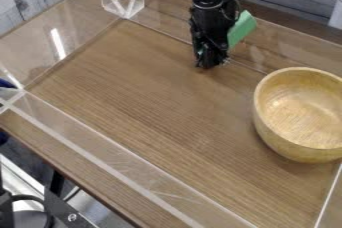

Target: Put the green block in the brown bowl

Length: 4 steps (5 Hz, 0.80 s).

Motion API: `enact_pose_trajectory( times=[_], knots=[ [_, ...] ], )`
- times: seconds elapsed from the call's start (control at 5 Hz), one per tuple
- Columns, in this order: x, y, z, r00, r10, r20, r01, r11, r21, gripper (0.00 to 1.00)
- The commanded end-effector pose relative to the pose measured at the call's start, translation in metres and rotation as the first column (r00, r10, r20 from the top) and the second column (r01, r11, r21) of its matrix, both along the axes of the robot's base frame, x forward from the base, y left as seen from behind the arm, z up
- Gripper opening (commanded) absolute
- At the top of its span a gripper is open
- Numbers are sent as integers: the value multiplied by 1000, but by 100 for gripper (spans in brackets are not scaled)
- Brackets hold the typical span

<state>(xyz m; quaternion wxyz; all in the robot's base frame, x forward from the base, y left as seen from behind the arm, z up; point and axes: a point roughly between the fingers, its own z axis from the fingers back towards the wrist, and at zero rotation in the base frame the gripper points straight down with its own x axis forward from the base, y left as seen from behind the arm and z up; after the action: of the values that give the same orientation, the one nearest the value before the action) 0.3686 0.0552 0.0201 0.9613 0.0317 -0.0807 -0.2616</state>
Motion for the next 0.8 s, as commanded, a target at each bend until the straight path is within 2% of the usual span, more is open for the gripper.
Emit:
enact_pose_trajectory(
  times=[0.0, 0.4, 0.6],
  knots=[
    [-1, 1, 2, 1000, 0, 18, 0, 1000, -21, 0],
    [0, -3, 15, 996, -65, 57, 62, 996, 63, 0],
    [2, -5, 12, 995, -75, 66, 71, 996, 58, 0]
  ],
)
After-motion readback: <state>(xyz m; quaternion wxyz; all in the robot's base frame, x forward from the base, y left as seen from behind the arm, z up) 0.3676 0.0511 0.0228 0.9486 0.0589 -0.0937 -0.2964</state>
